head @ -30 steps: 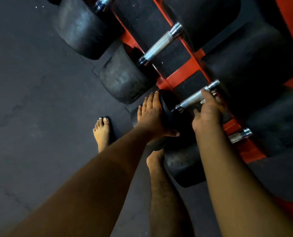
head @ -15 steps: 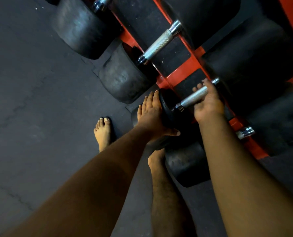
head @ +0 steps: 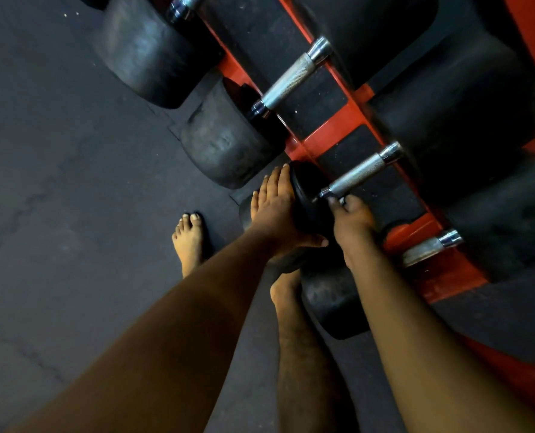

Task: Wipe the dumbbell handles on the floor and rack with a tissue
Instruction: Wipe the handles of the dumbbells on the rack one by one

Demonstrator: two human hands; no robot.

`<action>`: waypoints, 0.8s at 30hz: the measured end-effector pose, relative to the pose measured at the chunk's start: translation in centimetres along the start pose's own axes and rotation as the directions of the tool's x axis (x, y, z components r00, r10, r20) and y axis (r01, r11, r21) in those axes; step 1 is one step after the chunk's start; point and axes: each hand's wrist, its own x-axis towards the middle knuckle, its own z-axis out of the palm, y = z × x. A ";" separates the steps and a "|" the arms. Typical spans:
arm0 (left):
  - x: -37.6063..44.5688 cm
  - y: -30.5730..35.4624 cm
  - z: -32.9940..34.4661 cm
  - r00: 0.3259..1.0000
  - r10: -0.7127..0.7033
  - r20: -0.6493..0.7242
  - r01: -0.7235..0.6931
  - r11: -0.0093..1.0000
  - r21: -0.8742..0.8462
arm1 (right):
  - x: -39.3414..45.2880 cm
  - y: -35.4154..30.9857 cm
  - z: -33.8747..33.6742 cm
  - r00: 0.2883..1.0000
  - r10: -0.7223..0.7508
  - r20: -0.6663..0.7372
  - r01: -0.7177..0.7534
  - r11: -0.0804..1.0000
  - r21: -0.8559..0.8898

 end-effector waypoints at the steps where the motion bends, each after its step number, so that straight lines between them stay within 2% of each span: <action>1: 0.0 0.1 -0.1 1.000 0.000 0.002 0.000 1.000 0.001 | -0.4 -0.1 -0.1 0.999 -0.036 -0.012 0.035 0.996 -0.077; 3: 0.0 0.1 -0.2 1.000 -0.002 0.006 0.002 1.000 0.004 | -1.4 -1.0 -1.2 0.991 -0.133 -0.004 0.129 0.963 -0.238; 5: 0.0 0.1 -0.1 1.000 -0.003 0.003 0.003 1.000 0.009 | -2.6 -2.5 -2.9 0.950 -0.307 0.048 0.305 0.889 -0.341; 6: 0.0 0.1 -0.1 1.000 -0.005 0.002 0.005 1.000 0.011 | -3.2 -3.6 -3.6 0.912 -0.407 0.050 0.398 0.850 -0.345; 8: 0.0 0.1 -0.1 1.000 -0.009 0.006 0.009 1.000 0.011 | -3.0 -5.5 -4.8 0.782 -0.622 -0.044 0.557 0.729 -0.398; 10: 0.1 0.1 -0.2 1.000 -0.011 0.011 0.011 1.000 0.012 | -0.8 -6.0 -5.4 0.668 -0.743 -0.036 0.582 0.552 -0.597; 11: 0.1 0.1 -0.1 1.000 -0.010 0.010 0.009 1.000 0.010 | 0.3 -5.5 -5.4 0.661 -0.750 0.020 0.541 0.457 -0.705; 13: 0.0 0.2 -0.2 1.000 -0.005 0.018 0.005 1.000 0.001 | 1.2 -4.3 -4.8 0.689 -0.708 0.155 0.475 0.281 -0.834; 16: 0.0 0.2 -0.2 1.000 -0.001 0.015 0.001 1.000 0.002 | 0.5 -2.5 -3.6 0.685 -0.647 0.336 0.537 0.135 -0.833; 18: 0.0 0.0 -0.2 1.000 -0.006 0.016 0.006 1.000 0.007 | -0.1 -1.6 -3.6 0.622 -0.653 0.432 0.620 0.074 -0.781; 22: 0.0 -0.1 0.0 1.000 -0.008 0.019 0.009 1.000 -0.004 | -1.2 0.6 -4.9 0.550 -0.721 0.421 0.655 0.059 -0.754; 23: 0.0 -0.1 0.0 1.000 -0.005 0.019 0.005 1.000 -0.008 | -1.7 1.3 -5.0 0.543 -0.746 0.387 0.672 0.109 -0.732; 24: 0.0 0.0 -0.1 1.000 -0.004 0.018 0.005 1.000 -0.008 | -2.1 1.6 -5.0 0.560 -0.769 0.307 0.678 0.213 -0.703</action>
